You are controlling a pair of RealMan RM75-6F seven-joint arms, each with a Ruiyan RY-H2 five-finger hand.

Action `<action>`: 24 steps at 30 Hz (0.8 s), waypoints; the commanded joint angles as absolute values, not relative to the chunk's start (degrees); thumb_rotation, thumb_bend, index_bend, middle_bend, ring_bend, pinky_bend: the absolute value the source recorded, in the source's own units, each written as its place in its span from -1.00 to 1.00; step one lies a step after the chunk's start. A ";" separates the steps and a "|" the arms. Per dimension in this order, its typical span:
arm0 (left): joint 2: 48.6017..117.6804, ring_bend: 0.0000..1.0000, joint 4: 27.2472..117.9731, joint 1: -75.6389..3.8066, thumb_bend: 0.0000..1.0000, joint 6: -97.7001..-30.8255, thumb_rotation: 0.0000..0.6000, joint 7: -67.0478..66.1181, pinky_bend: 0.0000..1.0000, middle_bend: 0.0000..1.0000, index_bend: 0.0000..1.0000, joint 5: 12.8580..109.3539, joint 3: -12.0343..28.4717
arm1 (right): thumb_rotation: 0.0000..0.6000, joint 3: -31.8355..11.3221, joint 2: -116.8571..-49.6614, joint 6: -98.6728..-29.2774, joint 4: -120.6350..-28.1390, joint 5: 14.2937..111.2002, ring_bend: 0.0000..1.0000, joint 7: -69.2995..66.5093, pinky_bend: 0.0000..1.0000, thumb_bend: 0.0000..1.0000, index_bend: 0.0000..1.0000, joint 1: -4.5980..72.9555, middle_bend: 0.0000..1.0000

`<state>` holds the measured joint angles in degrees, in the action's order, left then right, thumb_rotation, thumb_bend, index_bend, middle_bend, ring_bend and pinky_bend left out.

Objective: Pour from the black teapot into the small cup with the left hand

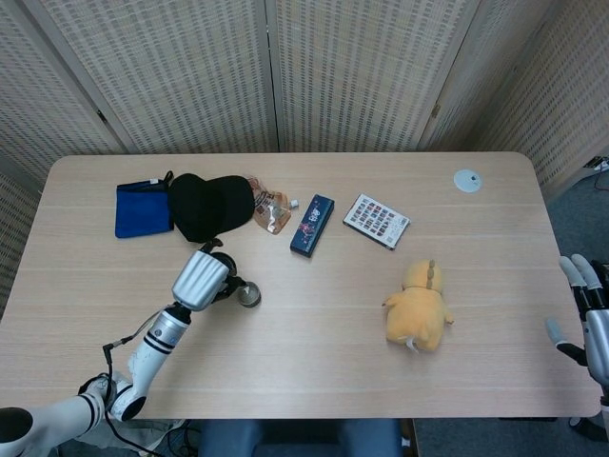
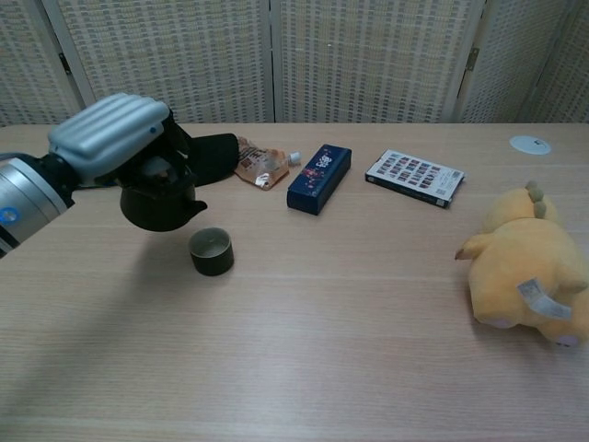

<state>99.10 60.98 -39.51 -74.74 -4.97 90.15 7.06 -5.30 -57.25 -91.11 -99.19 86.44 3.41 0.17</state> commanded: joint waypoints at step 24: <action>91.94 0.86 65.70 -33.78 -0.28 -72.28 0.30 19.89 -0.40 1.00 1.00 80.58 11.04 | 1.00 -5.46 -57.58 -89.90 -99.37 86.47 -1.00 3.88 -0.98 -0.42 -1.00 1.10 -0.92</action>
<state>92.07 65.87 -33.93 -72.40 19.73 80.75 11.05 -5.45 -57.57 -89.91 -99.38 86.48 3.87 1.08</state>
